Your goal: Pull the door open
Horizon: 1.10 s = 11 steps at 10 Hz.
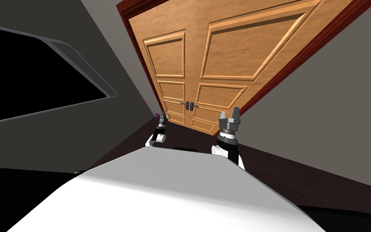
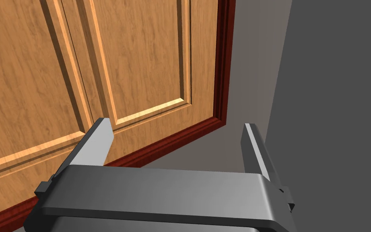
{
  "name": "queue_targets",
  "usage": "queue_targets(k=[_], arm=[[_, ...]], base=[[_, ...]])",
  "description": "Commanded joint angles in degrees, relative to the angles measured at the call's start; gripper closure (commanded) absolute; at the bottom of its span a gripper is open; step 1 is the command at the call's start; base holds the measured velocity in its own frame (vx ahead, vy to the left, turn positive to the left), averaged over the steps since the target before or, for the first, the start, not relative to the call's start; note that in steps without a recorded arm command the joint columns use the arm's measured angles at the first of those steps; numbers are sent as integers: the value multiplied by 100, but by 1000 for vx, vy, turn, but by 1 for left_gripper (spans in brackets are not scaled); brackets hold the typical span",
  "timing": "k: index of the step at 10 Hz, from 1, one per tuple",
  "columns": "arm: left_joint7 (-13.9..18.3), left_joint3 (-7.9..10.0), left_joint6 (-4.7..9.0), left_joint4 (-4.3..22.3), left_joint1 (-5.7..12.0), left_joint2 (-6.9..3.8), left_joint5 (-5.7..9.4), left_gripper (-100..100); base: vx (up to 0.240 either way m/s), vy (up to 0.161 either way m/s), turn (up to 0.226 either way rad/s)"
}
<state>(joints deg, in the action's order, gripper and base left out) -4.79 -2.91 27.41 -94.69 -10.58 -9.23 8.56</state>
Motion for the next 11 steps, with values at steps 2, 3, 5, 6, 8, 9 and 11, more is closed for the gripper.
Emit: queue_targets(k=[2,3,5,6,8,9,11], arm=[[72,-83,-77,432,248,-156,193,-100],[97,-113,-102,615,357,-212,265,-100],[147,-172,-151,940,572,-322,408,-100],[172,-201,-174,1149,678,-376,478,-100],[220,-258,-222,1484,887,-482,617,-100],[243,-285,-244,1662,986,-531,683,-100],[290,-340,-289,1993,1185,-631,815,-100]], base=[[106,-24,-129],[105,-14,-131],[103,-5,-115],[105,-16,-108],[107,-7,-126],[108,-4,-127],[106,-10,-114]])
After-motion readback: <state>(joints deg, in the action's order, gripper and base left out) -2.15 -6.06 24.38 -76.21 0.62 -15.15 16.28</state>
